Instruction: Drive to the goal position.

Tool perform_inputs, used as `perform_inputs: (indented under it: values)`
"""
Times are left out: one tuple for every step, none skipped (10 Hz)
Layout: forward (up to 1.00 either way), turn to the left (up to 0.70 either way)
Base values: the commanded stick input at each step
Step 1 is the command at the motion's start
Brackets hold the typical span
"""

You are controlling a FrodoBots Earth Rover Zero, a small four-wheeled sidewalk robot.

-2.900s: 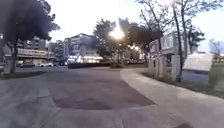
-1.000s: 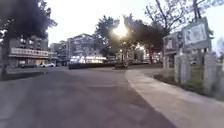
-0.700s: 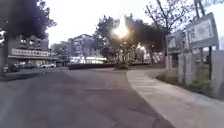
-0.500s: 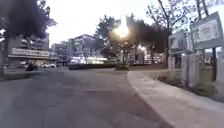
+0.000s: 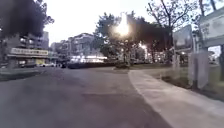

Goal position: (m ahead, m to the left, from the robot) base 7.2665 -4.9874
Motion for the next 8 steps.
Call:
perform_inputs:
  values:
    - [0.70, -0.25]
    - [0.70, 0.00]
    - [0.70, 0.00]
    - [0.70, 0.00]
    - [0.70, 0.00]
    - [0.70, 0.00]
    - [0.70, 0.00]
    - [0.70, 0.00]
